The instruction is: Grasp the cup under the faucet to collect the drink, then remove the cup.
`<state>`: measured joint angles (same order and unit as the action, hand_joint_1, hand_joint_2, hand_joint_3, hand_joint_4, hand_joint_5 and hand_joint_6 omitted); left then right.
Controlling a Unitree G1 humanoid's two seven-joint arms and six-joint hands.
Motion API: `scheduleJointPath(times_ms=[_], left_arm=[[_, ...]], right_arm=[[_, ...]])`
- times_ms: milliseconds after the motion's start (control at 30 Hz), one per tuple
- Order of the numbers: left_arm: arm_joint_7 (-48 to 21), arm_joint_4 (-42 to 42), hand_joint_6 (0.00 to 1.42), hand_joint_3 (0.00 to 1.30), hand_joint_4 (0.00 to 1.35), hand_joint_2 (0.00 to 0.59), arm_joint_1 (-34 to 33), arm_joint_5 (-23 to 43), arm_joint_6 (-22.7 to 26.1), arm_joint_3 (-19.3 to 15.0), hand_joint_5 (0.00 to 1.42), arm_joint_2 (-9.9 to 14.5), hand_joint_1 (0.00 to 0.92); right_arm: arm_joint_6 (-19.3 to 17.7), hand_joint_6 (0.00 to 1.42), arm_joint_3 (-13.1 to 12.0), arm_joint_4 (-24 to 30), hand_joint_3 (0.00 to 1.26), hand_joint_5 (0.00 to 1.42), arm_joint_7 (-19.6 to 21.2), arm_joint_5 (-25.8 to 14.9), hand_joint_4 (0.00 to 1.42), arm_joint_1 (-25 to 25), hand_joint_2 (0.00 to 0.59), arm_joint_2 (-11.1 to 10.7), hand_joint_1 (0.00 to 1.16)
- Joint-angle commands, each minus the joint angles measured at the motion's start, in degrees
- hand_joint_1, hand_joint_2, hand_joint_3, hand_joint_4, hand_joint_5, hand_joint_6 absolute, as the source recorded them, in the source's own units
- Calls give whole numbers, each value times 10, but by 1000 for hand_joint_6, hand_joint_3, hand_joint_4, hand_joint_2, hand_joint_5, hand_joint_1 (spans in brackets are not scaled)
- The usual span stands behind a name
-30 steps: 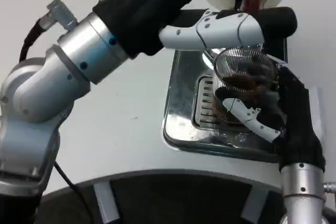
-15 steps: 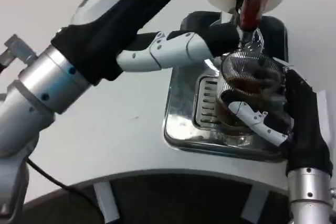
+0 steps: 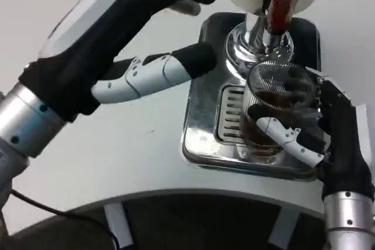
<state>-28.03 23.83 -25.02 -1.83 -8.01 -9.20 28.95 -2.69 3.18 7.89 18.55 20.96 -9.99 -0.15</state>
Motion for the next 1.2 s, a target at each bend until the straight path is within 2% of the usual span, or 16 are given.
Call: scheduleJointPath(times_ms=[33, 433, 833, 1200], left_arm=[[16, 22, 307, 250, 233, 120, 48, 7, -1, -25, 250, 6, 0], [39, 41, 311, 251, 241, 121, 132, -1, -5, -51, 260, 5, 0], [53, 34, 307, 251, 234, 121, 176, -15, -14, -51, 252, 3, 0], [51, 33, 271, 234, 208, 116, 226, -69, -12, -42, 215, 20, 0]], right_arm=[[-35, 874, -4, 32, 630, 762, 7, 0, 680, 11, 246, -1, 781], [-43, 975, -22, 72, 677, 840, -12, -4, 733, 40, 232, -26, 803], [-55, 1025, -42, 112, 693, 875, -45, -16, 761, 83, 232, -49, 810], [-72, 1068, -67, 161, 731, 925, -76, -32, 799, 141, 223, -71, 817]])
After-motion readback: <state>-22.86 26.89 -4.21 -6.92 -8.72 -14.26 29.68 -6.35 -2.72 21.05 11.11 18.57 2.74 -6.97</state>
